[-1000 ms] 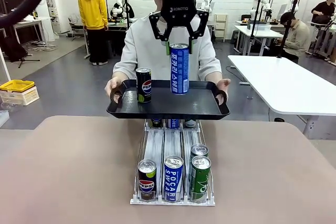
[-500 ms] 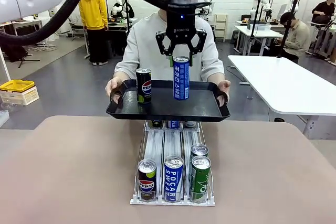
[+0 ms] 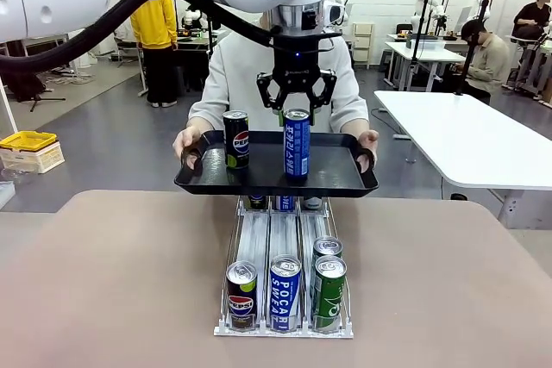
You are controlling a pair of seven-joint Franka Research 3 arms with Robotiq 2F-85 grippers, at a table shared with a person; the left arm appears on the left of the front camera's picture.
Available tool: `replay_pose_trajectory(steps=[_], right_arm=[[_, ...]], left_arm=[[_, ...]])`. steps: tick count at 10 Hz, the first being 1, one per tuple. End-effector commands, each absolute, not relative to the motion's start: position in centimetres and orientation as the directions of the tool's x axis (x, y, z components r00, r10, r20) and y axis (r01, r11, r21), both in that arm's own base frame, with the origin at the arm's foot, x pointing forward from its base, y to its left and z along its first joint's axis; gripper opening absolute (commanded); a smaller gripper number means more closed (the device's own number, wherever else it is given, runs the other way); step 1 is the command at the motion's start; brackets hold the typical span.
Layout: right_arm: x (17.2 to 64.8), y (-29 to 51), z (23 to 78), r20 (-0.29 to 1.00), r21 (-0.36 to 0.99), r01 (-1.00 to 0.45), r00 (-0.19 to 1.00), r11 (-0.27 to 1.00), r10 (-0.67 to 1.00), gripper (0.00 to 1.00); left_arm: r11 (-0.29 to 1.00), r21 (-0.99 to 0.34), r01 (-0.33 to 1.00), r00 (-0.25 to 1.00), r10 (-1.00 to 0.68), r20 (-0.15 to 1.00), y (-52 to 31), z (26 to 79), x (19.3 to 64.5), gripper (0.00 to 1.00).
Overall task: Retrieve and hand over the desired beverage to the person.
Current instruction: Place the picked can on the Handle tray extended by the person.
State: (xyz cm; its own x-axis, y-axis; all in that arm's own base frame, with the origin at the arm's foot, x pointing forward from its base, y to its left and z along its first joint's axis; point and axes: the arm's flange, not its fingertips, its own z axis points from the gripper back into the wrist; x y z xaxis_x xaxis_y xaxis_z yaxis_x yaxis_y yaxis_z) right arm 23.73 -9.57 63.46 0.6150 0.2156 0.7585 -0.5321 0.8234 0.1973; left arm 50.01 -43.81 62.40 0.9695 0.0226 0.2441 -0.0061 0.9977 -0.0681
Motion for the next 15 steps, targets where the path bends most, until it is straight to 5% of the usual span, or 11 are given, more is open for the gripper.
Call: replay_pose_trajectory(steps=[1,13,14,15], right_arm=[[23.9,-9.5,63.4,0.764,0.206,-0.548,0.608,0.811,0.217,1.0],[23.9,-9.5,63.4,0.764,0.206,-0.548,0.608,0.811,0.217,1.0],[23.9,-9.5,63.4,0.764,0.206,-0.548,0.608,0.811,0.217,1.0],[23.9,-9.5,63.4,0.764,0.206,-0.548,0.608,0.811,0.217,1.0]], left_arm=[[0.998,-0.065,-0.003,0.969,0.019,0.245,-42.8,62.9,49.2,0.58],[0.999,-0.047,-0.015,0.99,0.022,0.14,-42.8,64.3,51.6,0.58],[0.999,-0.047,-0.015,0.99,0.022,0.138,-42.8,64.4,51.7,0.62],[0.999,-0.052,-0.017,0.99,0.024,0.137,-42.9,64.5,51.7,1.0]])
